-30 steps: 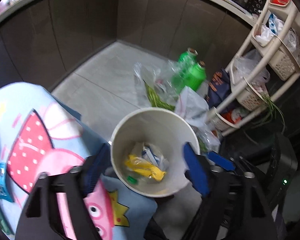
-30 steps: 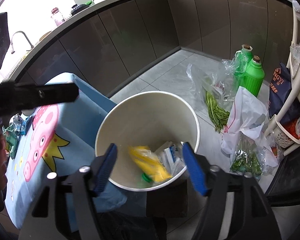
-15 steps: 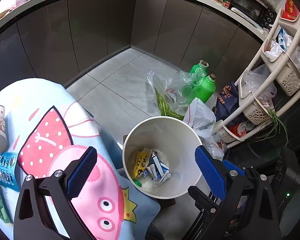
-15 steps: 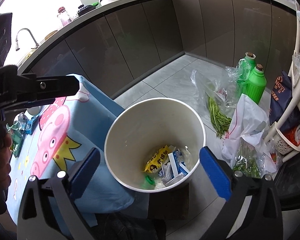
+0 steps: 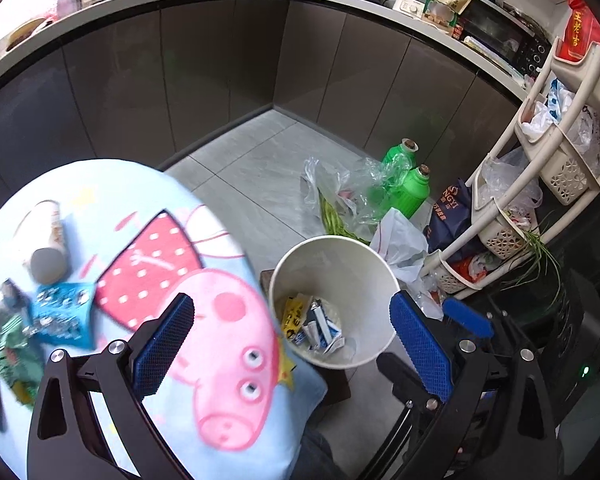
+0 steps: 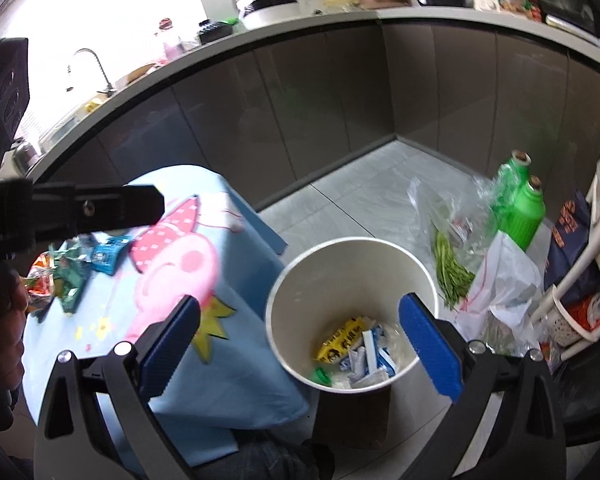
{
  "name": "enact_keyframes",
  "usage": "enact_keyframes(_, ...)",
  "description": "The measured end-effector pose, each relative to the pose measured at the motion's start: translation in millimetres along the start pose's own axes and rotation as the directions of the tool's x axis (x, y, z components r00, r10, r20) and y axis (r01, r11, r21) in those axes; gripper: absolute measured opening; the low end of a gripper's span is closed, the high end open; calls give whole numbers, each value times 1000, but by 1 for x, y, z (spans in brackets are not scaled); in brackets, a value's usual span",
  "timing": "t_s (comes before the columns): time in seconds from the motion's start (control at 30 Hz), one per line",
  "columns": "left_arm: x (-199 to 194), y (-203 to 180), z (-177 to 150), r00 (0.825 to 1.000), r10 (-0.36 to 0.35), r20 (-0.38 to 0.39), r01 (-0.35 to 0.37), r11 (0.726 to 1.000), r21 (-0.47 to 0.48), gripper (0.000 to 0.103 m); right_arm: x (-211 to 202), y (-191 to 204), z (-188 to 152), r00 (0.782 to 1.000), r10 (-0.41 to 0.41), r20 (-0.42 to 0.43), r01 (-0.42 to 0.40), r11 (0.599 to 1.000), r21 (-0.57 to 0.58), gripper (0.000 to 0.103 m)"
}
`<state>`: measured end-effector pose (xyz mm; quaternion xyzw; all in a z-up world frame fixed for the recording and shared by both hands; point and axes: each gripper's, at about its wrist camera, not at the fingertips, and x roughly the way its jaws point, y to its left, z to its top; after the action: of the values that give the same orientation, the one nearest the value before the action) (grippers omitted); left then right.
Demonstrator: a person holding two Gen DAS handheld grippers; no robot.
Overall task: Collect trash
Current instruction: 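Move both tools back over the table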
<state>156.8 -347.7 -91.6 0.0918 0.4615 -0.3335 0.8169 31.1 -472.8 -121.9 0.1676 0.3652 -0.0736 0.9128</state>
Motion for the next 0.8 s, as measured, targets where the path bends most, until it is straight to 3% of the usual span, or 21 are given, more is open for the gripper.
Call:
enact_keyframes(0.2, -40, 29, -18, 1000, 6, 7, -6, 997, -76, 94, -14, 41, 8, 998, 54, 13, -53, 996, -76, 100)
enact_keyframes(0.5, -99, 84, -62, 996, 82, 41, -74, 984, -165, 94, -27, 112, 8, 991, 120, 58, -105, 969, -223, 100)
enact_keyframes(0.8, -129, 158, -114, 985, 169, 24, -152, 932, -330, 94, -24, 167, 5, 974, 226, 18, -211, 931, -297, 100)
